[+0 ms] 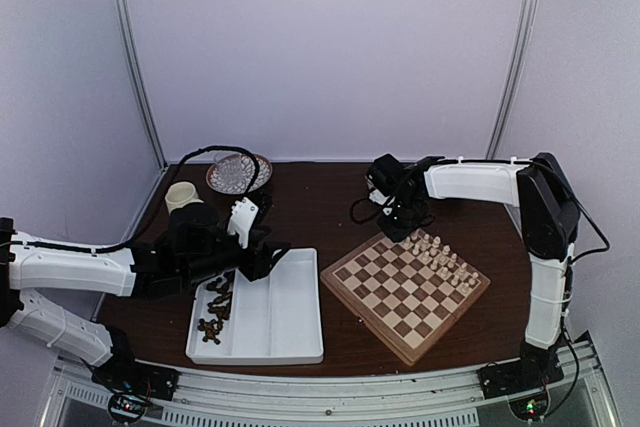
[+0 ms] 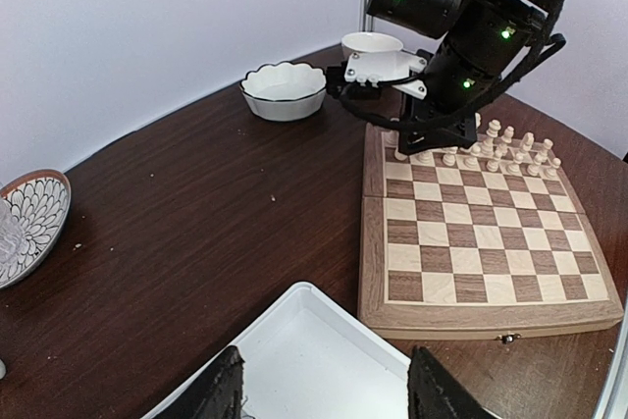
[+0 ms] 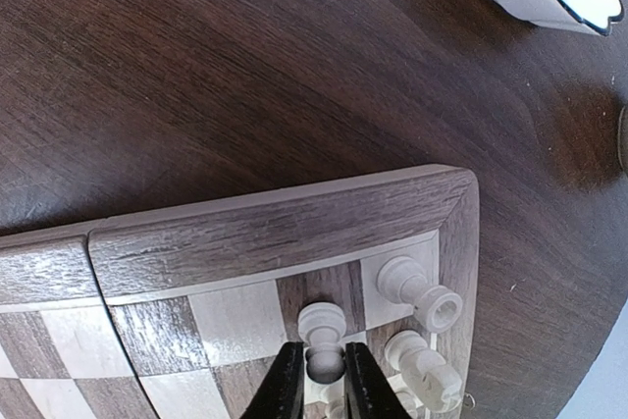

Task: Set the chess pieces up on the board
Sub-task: Place the pawn at h2.

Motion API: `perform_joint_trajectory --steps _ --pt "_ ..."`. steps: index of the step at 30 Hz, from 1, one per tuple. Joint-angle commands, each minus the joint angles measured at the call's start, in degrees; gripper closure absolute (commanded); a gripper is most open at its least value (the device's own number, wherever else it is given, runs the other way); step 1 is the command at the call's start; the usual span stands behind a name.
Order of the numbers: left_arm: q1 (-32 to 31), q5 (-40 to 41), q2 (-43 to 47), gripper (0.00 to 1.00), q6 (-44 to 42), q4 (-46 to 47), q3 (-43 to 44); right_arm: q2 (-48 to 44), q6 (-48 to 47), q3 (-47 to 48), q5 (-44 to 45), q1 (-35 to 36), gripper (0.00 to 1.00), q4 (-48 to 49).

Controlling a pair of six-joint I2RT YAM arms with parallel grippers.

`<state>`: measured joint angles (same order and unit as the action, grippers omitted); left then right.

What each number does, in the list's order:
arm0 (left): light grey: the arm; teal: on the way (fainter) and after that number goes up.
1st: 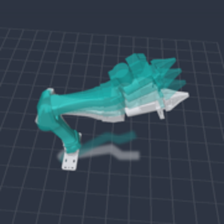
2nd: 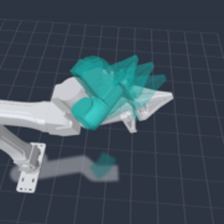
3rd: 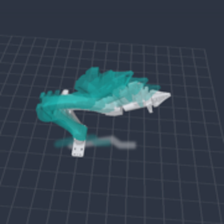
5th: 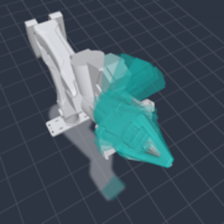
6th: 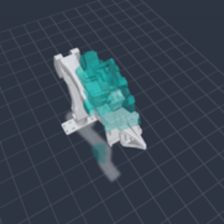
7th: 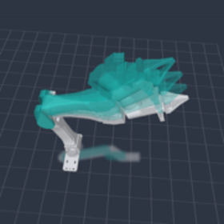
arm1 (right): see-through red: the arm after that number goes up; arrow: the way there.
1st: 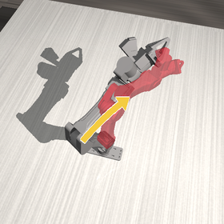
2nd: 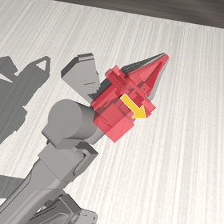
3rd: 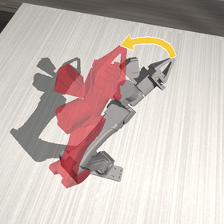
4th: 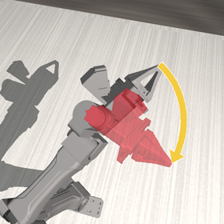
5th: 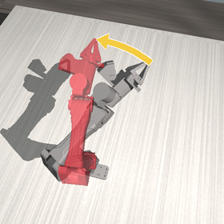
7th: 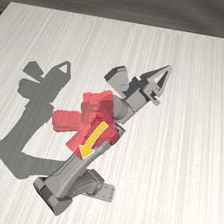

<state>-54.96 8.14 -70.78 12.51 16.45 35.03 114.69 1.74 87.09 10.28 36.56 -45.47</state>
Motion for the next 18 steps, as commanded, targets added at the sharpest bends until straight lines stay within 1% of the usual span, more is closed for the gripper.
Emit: perform_joint_trajectory --steps 1,7,9,11,18 --pt "0.0 0.3 0.9 0.43 0.1 1.2 0.2 0.8 0.5 1.7 -0.2 -0.3 0.81 -0.6" --pt "-0.1 0.3 0.9 0.43 0.2 1.2 0.2 1.0 0.4 1.8 -0.4 -0.4 0.78 -0.5" --pt "0.0 0.3 0.9 0.43 0.1 1.2 0.2 0.9 0.4 1.9 -0.3 -0.4 0.73 -0.5" --pt "0.0 0.3 1.0 0.43 0.1 1.2 0.2 0.8 0.4 1.8 -0.3 -0.4 0.72 -0.4" --pt "0.0 0.1 1.0 0.43 0.2 1.1 0.2 0.1 0.6 1.4 0.6 -0.4 0.71 0.1"
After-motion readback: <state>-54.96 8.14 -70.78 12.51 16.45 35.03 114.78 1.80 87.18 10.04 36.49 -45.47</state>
